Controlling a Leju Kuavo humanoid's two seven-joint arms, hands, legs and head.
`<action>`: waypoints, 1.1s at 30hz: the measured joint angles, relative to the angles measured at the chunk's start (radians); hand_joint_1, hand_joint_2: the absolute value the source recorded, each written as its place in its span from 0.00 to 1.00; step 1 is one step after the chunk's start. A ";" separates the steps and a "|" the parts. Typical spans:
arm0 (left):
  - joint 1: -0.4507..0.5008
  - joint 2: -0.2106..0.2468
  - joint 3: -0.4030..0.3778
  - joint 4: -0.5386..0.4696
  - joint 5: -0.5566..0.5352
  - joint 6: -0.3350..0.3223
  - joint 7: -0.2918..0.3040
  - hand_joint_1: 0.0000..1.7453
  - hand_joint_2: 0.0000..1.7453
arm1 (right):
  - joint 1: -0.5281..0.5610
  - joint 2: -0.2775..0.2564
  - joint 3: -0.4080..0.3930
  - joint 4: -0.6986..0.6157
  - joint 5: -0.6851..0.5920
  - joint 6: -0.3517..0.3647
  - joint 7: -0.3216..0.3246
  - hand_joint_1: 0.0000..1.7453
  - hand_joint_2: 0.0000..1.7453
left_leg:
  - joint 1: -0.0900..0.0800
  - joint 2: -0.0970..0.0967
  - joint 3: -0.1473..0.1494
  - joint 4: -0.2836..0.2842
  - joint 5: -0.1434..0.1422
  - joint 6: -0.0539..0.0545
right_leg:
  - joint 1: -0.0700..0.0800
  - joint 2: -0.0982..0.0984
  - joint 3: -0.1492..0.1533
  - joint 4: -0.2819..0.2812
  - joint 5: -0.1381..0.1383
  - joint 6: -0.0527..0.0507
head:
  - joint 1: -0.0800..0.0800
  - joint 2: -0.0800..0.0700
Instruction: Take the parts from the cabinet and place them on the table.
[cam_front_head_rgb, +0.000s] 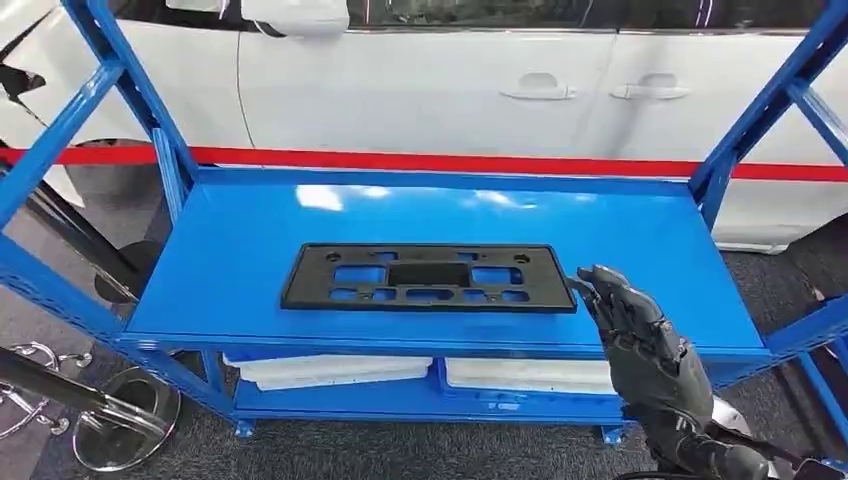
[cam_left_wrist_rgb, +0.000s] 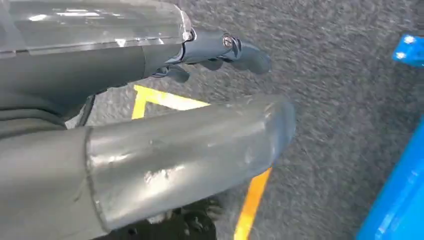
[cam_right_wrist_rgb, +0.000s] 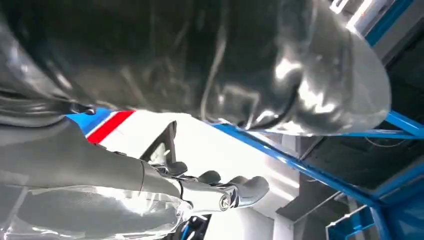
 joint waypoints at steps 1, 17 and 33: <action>-0.003 -0.003 0.000 0.001 0.000 0.000 0.000 0.00 0.00 | 0.001 0.000 0.000 0.001 0.000 0.000 0.000 0.00 0.00 | -0.002 -0.002 0.010 0.001 -0.004 -0.006 | 0.008 -0.002 -0.005 0.006 -0.036 -0.004 | 0.000 0.000; -0.005 -0.001 -0.001 0.001 -0.001 0.000 0.000 0.00 0.00 | 0.000 -0.002 0.000 -0.001 0.000 0.000 0.000 0.00 0.00 | -0.006 0.003 -0.114 0.031 0.052 -0.033 | -0.002 0.003 0.107 -0.026 -0.103 -0.018 | 0.000 0.000; -0.036 -0.013 -0.056 0.002 -0.123 0.016 0.060 0.00 0.00 | -0.372 0.306 0.503 0.834 1.236 -0.819 0.504 0.00 1.00 | 0.003 0.006 -0.047 0.000 0.035 -0.024 | 0.006 0.003 0.007 -0.017 -0.025 -0.021 | 0.002 0.000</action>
